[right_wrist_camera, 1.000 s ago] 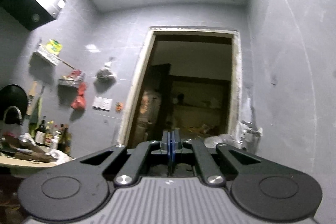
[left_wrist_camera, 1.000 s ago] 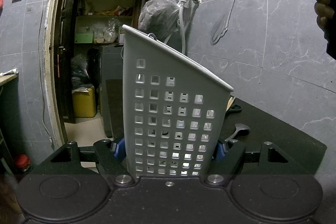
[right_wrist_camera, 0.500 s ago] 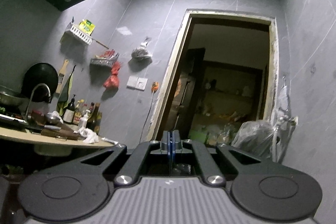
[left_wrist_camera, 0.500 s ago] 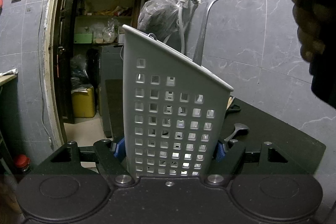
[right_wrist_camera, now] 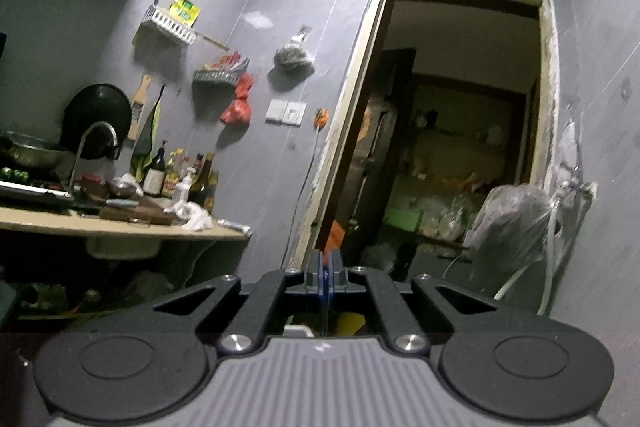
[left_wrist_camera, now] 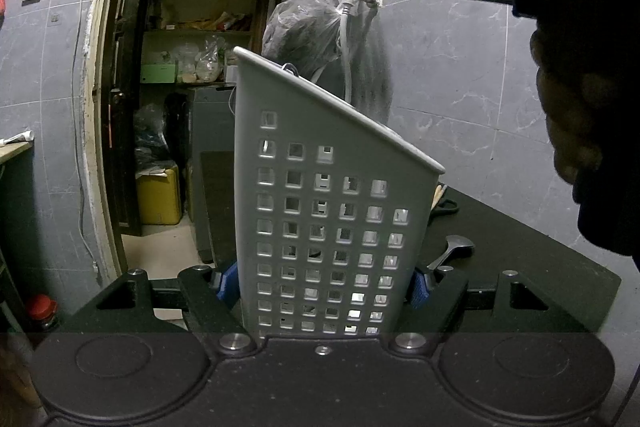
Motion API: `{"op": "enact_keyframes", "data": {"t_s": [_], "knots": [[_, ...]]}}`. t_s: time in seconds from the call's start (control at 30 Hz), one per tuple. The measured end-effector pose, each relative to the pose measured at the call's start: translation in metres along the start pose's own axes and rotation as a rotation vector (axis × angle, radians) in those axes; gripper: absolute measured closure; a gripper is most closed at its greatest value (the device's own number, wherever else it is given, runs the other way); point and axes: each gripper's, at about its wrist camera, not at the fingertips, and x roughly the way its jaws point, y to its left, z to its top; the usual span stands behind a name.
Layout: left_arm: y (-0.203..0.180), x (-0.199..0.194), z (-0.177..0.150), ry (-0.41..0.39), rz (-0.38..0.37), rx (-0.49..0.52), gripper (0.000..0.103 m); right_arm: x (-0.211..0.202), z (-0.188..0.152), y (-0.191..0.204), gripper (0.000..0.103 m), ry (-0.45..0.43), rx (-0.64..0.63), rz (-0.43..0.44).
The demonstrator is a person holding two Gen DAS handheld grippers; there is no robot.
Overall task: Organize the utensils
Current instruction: 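Move the open right tool back down toward the remaining utensils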
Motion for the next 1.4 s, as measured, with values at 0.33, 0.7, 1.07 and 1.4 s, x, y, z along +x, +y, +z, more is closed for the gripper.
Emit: {"op": "enact_keyframes", "data": {"t_s": [0.33,0.7,1.07,1.4], "knots": [[0.0,0.002,0.0,0.004,-0.002,-0.003,0.026,-0.012,0.0,-0.021,0.042,-0.031,0.056,-0.042],[0.0,0.003,0.0,0.004,-0.004,-0.002,0.026,-0.043,-0.006,-0.063,0.0,-0.079,0.121,-0.213],[0.0,0.003,0.001,0.004,0.002,-0.002,0.026,-0.049,-0.047,-0.116,0.0,0.044,0.349,-0.345],[0.0,0.004,0.001,0.012,0.003,0.0,0.026,-0.044,-0.118,-0.142,0.0,0.291,0.489,-0.384]]}}
